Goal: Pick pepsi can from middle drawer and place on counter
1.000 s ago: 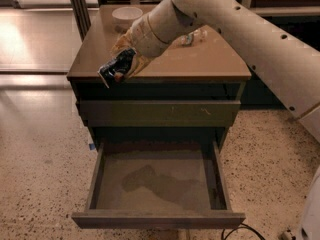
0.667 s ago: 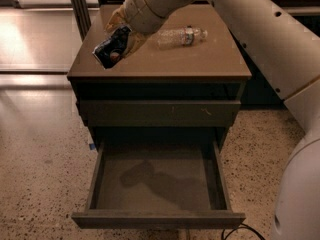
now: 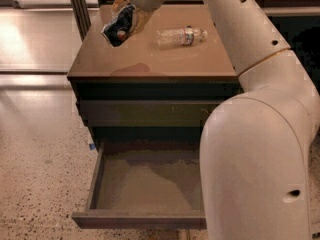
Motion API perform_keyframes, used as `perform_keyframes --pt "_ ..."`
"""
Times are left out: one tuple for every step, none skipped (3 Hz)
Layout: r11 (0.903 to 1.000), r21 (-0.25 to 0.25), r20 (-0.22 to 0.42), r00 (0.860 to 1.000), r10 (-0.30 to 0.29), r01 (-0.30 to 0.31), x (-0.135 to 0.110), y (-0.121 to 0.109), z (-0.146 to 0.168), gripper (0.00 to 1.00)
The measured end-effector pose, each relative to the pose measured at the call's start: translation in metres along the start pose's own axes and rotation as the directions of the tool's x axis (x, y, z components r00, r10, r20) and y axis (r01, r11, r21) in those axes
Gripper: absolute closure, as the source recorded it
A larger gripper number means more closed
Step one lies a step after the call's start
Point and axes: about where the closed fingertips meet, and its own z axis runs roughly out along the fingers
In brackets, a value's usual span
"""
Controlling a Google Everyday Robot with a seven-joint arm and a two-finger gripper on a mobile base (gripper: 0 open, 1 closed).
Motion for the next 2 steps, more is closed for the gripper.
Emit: perform_keyframes --pt "0.9977 -0.026 -0.041 0.997 0.062 -0.063 0.036 0.010 0.010 1.00" --pt "0.9875 -0.040 -0.030 0.988 0.151 -0.152 0.058 0.031 0.021 1.00"
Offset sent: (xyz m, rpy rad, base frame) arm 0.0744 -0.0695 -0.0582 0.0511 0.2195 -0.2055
